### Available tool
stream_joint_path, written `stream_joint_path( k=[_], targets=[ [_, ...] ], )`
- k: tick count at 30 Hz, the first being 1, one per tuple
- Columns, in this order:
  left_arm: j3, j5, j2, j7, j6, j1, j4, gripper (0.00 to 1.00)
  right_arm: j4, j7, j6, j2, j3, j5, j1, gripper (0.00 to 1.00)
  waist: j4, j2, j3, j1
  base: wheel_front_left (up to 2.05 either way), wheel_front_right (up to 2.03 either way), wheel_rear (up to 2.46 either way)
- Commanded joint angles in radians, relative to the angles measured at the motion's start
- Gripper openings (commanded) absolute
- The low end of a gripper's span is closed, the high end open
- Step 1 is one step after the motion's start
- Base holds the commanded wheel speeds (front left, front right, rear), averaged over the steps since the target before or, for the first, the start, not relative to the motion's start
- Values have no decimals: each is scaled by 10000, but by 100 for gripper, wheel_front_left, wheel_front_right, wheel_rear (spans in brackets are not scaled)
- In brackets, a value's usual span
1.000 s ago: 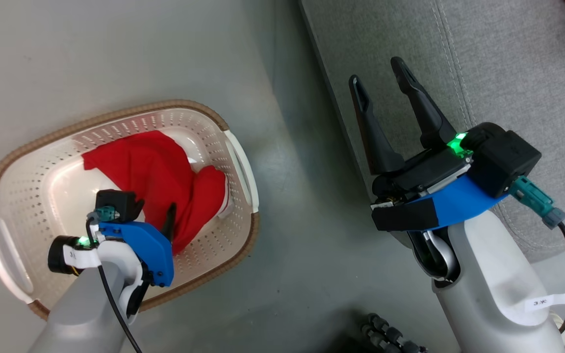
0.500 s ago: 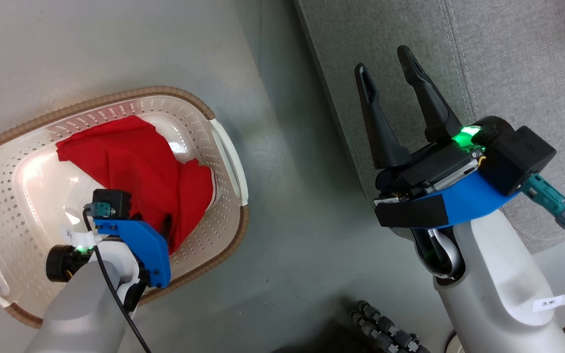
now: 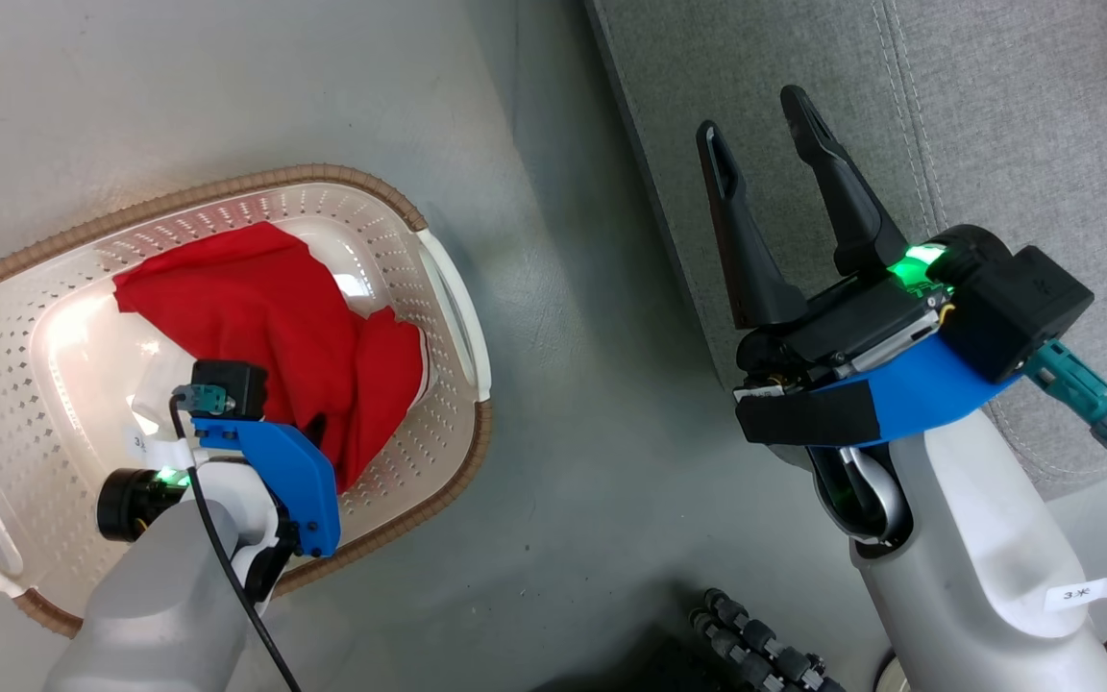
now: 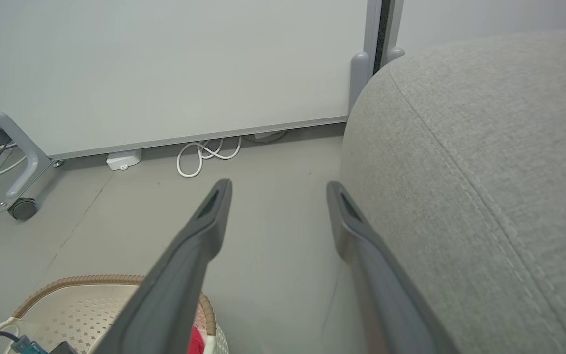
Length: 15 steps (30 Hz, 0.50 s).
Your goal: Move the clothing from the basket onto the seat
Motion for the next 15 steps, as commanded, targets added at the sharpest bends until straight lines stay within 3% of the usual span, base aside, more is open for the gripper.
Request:
stream_joint_path(
  k=[1,15],
  targets=[
    [-73,-54,100,-7,-17,-163,-42,0,-23,-53,1,7,7,-49,-161,100,8,0,-9,0,0,0,0],
    [-641,-589,-258,-423,-17,-81,190,0,463,-52,1,7,133,-394,-139,100,326,0,-818,0,0,0,0]
  ],
)
